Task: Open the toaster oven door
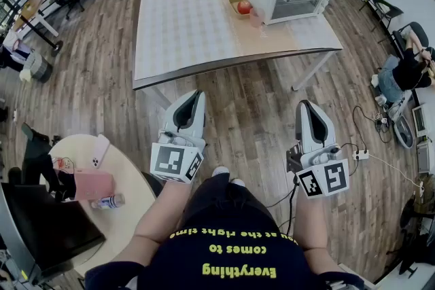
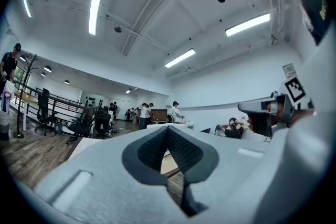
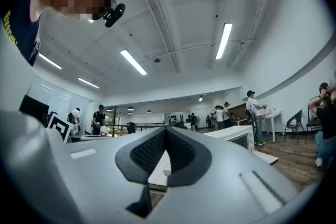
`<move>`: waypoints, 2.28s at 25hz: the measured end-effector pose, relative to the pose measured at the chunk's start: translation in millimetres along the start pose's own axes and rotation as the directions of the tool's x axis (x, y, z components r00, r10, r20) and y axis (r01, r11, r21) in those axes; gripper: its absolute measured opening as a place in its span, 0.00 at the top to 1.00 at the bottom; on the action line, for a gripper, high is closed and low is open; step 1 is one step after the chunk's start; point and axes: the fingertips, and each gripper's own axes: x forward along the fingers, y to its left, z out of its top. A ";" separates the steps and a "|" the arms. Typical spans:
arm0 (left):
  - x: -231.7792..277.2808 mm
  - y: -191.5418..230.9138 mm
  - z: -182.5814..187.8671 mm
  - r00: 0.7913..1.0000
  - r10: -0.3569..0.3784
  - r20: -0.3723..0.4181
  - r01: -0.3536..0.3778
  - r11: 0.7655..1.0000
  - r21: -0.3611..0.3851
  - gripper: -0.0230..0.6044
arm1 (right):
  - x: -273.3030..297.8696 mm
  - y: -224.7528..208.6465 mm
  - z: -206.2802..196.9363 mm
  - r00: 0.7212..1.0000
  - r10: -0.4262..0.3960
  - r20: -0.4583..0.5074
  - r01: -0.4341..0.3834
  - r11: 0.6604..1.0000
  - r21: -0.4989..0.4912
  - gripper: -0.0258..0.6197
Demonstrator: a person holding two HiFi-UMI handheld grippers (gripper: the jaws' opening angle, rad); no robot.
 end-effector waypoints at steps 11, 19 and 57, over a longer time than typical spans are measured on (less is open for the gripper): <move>-24.8 -31.9 2.2 0.999 0.037 0.017 -0.037 0.999 0.024 0.96 | -28.4 6.6 -0.4 0.998 0.060 -0.001 -0.060 0.998 0.005 0.94; -31.6 -45.5 3.1 0.999 0.043 0.013 -0.043 0.999 0.028 0.96 | -37.8 1.1 -3.5 0.998 0.068 -0.009 -0.068 0.996 0.054 0.94; 187.6 78.2 -27.7 0.990 -0.093 -0.104 0.094 0.996 0.009 0.36 | 177.0 -77.4 -59.9 0.995 -0.004 -0.097 0.014 0.995 0.100 0.34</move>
